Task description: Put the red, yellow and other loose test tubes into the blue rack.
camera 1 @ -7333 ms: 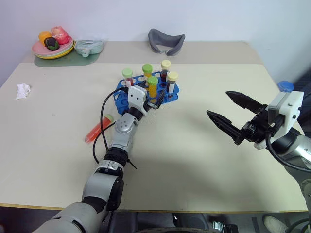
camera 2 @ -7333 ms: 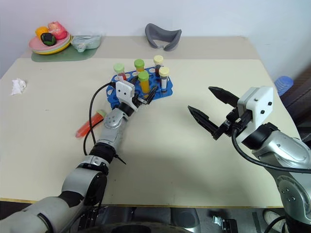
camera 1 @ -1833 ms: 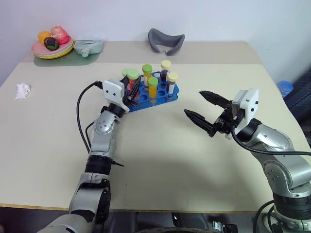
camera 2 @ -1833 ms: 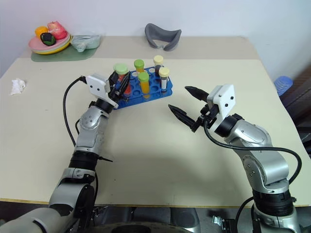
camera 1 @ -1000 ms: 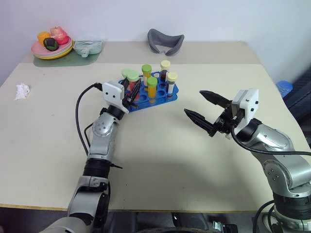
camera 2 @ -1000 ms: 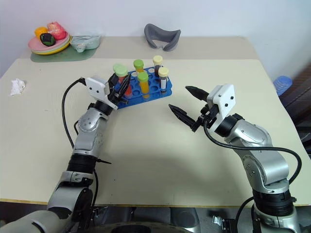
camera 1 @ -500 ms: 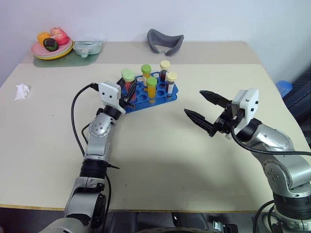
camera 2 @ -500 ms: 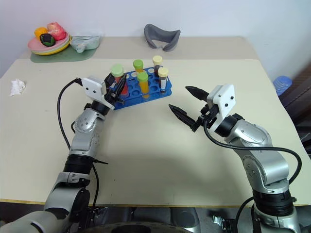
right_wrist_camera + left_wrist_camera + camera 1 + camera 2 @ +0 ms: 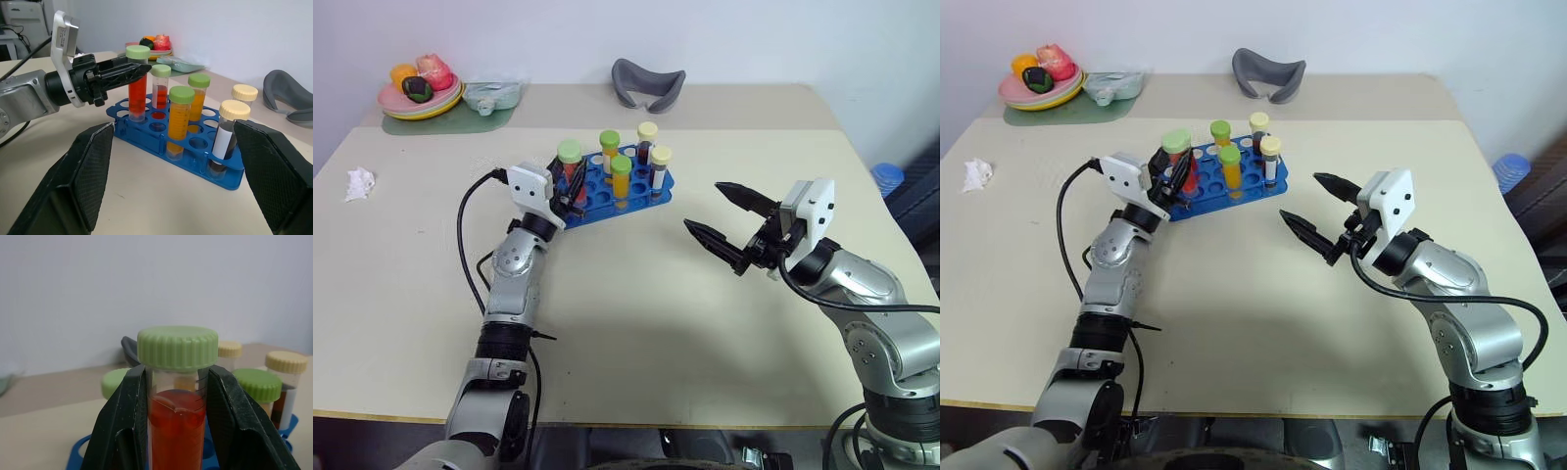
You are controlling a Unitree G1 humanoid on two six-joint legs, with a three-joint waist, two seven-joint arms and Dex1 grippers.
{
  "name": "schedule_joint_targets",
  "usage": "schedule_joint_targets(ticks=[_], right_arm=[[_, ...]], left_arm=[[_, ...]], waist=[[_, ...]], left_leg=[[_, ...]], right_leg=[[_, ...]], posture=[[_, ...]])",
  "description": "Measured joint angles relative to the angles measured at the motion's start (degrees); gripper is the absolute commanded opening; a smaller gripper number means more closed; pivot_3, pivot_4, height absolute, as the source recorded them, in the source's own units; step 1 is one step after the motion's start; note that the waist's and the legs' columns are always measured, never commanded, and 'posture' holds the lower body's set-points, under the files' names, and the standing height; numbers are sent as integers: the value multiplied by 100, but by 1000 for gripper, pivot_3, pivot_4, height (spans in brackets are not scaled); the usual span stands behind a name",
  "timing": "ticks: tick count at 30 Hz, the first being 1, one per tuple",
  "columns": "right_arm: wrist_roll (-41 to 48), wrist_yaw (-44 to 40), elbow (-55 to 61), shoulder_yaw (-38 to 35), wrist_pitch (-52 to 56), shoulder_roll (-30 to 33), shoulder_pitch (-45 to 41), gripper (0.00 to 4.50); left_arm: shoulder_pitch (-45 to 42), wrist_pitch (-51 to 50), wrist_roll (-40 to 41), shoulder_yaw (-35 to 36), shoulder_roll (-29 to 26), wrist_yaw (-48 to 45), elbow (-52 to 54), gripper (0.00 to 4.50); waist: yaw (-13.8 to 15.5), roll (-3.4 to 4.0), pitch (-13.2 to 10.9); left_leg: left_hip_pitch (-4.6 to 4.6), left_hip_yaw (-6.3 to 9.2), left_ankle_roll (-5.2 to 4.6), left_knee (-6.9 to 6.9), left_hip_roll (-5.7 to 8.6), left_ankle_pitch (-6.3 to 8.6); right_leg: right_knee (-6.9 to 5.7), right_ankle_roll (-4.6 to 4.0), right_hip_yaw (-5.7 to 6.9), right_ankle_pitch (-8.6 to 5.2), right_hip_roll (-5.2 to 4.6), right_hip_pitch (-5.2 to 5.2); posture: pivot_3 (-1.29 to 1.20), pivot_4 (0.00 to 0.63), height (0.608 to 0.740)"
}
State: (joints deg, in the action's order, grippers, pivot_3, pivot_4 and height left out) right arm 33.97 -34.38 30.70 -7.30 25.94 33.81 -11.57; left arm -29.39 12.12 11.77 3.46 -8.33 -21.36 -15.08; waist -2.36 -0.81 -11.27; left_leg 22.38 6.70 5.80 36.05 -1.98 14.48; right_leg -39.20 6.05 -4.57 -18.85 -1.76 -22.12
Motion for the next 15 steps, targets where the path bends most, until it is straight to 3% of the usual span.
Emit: schedule_joint_targets(ticks=[15], right_arm=[[-3,34,0,0,0,-1,0,3959]], left_arm=[[-78,-130,-34,-79,40,-181,0,1514]], waist=[[4,0,0]], left_leg=[[0,0,0,0,0,0]], right_leg=[[1,0,1,0,0,1]], posture=[[0,150,740]])
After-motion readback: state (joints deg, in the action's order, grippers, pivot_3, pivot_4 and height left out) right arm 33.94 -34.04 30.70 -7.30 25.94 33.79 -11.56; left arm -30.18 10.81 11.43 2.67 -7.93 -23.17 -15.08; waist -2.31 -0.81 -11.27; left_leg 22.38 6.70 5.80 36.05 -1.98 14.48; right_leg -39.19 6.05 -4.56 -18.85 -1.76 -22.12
